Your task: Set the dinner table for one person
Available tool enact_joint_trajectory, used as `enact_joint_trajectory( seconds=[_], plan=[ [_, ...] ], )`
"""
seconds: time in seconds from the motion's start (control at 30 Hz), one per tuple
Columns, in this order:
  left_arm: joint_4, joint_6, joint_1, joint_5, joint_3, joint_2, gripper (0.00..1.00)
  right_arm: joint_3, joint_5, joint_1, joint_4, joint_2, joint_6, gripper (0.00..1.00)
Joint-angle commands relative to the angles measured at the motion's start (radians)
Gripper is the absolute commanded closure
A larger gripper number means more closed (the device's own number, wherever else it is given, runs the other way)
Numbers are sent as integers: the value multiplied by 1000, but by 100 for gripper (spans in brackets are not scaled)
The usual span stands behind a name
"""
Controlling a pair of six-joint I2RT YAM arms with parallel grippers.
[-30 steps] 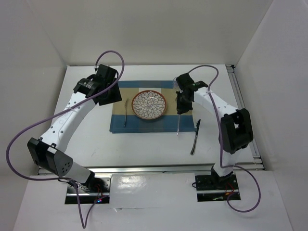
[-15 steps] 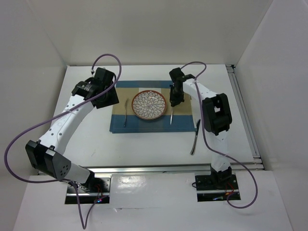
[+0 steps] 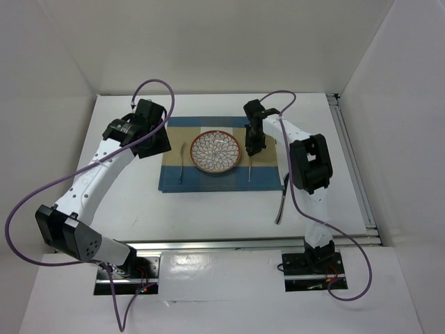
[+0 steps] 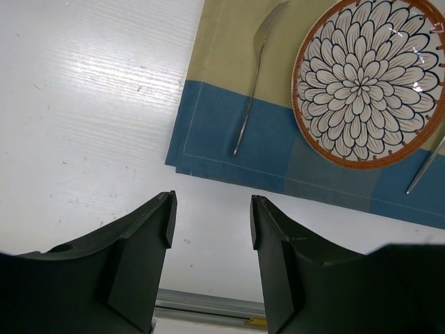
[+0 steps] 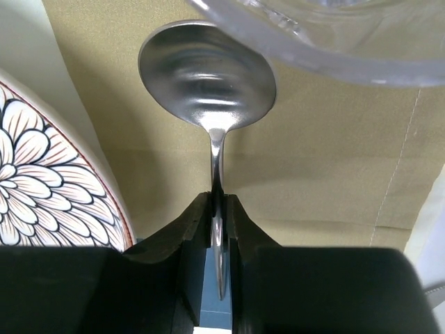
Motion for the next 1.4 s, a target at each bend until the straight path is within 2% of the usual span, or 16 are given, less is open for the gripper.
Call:
enact_joint_trajectory(
  seconds=[0.0,0.1,0.13,0.33,0.4,0.47,0.53,0.6,0.63,0.77,0.87,0.93,1.03,1.1,1.2,1.37],
  plan=[
    [5,-1,7,3,-4,-46,37,-2,25,-6,-18,-19,-19,81],
    [5,-1,7,3,-4,-46,37,-12,25,-6,-18,-19,-19,88],
    [5,-1,7,3,-4,-55,37,-22,25,-6,-27,-19,-19,94],
    [5,-1,7,3,-4,-66,37,-83,34,4,-18,-53,-19,94],
    [5,-1,7,3,-4,-66,37,-95,34,4,-7,-64,-19,73],
    [5,-1,7,3,-4,-66,37,-105,34,14,4,-76,-19,64],
    [5,-1,7,12,-4,-75,37,-105,45,14,4,-85,-19,46],
    [5,-1,7,12,-4,-75,37,-105,45,14,4,-119,-19,40],
    [5,-1,7,12,-4,-75,37,-91,45,14,-7,-131,-19,33],
    [-4,-1,7,21,-4,-85,37,-62,89,-11,-47,-206,-19,31],
    [5,9,7,35,-13,-94,38,-149,143,-49,-61,-321,7,31],
    [15,19,7,59,-27,-103,38,-305,143,-77,-49,-431,36,31],
    [24,28,7,59,-36,-103,38,-560,94,-126,8,-583,84,25],
    [24,28,7,59,-36,-103,38,-725,18,-161,42,-680,95,23],
    [24,37,7,70,-36,-92,40,-860,-27,-170,83,-757,121,22],
    [24,37,7,70,-45,-82,40,-918,-71,-170,105,-768,130,24]
  ],
)
